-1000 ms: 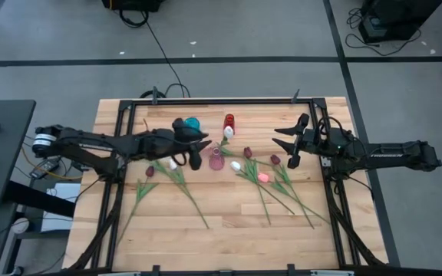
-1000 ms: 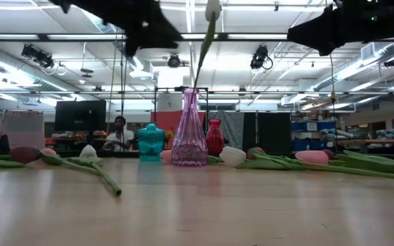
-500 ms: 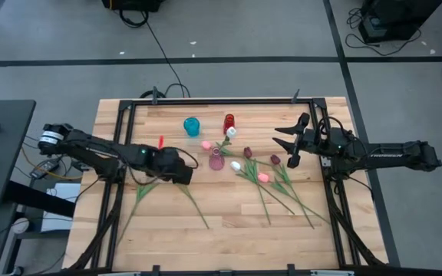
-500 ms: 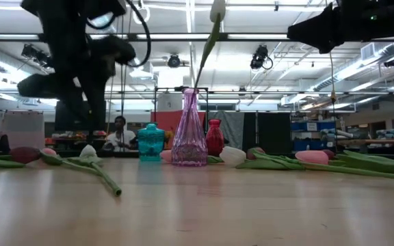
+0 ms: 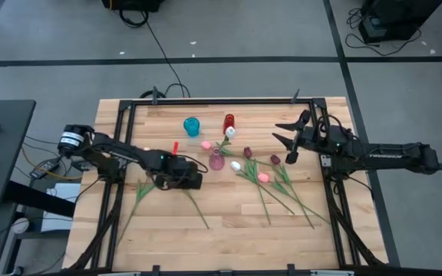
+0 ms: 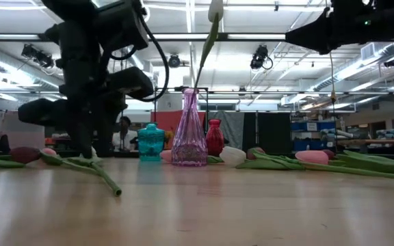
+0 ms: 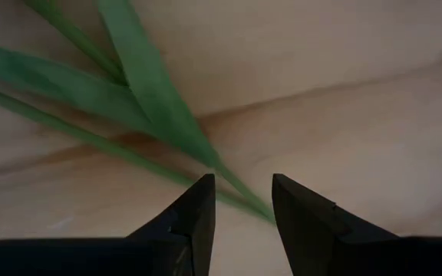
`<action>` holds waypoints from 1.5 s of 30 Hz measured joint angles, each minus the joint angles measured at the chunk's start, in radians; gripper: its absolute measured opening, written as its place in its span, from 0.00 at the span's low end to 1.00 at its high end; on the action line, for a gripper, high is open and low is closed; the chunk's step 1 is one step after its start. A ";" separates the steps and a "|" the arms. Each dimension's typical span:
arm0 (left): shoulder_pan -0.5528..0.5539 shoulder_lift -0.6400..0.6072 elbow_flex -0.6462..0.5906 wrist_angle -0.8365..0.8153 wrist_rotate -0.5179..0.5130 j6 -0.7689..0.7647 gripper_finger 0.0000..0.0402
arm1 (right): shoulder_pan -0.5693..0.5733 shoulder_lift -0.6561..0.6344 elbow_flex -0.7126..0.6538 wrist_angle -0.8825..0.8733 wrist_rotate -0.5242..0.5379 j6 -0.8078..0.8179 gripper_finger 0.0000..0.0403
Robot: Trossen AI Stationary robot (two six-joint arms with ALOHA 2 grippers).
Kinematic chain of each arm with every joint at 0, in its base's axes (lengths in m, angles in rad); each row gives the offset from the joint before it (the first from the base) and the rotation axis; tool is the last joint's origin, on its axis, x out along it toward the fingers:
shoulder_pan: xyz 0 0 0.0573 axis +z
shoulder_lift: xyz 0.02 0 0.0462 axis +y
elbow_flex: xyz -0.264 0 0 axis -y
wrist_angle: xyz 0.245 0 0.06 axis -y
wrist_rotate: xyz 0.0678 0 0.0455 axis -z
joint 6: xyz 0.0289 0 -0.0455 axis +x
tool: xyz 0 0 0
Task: Sort flowers into vase by color
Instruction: Put the left white tulip into the pink vase
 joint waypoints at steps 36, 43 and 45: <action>0.033 0.058 0.002 -0.064 -0.003 0.169 0.02 | -0.022 0.065 0.000 0.066 -0.063 0.018 0.41; 0.031 -0.039 -0.002 -0.085 -0.005 0.186 0.01 | -0.022 0.065 0.000 0.065 -0.063 0.018 0.41; 0.032 -0.081 -0.002 -0.093 -0.053 0.190 0.01 | -0.022 0.065 0.000 0.065 -0.063 0.018 0.41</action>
